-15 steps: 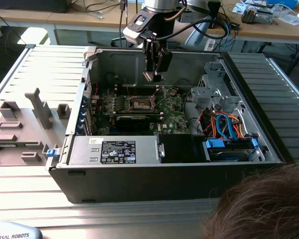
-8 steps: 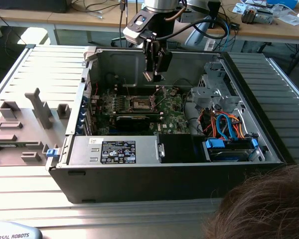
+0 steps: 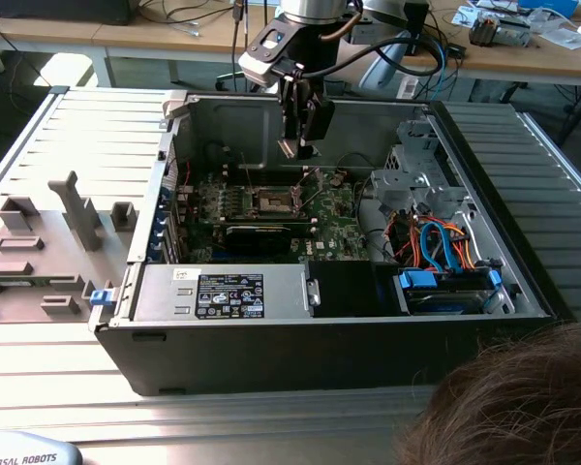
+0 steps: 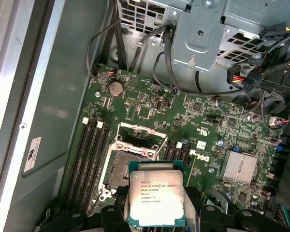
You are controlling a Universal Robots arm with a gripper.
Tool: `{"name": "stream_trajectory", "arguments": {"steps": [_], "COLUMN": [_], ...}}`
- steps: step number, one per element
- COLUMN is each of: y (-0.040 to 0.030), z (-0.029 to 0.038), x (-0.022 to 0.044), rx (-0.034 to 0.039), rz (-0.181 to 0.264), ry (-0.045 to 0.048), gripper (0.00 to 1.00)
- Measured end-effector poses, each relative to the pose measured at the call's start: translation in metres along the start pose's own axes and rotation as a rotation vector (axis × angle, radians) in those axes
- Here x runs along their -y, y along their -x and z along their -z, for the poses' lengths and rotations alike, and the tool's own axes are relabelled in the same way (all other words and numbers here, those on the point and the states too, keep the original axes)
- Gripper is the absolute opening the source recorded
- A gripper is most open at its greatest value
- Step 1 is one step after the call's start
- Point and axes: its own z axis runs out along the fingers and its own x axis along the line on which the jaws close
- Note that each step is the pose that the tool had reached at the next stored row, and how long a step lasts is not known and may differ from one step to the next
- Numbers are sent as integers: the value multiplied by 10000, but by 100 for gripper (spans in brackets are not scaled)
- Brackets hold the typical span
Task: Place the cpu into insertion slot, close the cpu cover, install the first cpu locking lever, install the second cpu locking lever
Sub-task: 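Place the cpu into insertion slot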
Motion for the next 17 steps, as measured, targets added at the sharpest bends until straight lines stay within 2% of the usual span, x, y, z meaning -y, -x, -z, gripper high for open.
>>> {"name": "stream_trajectory", "arguments": {"steps": [17], "y": [0], "z": [0], "x": [0], "rx": [-4], "rz": [-109], "ry": [-8], "gripper": [54]}}
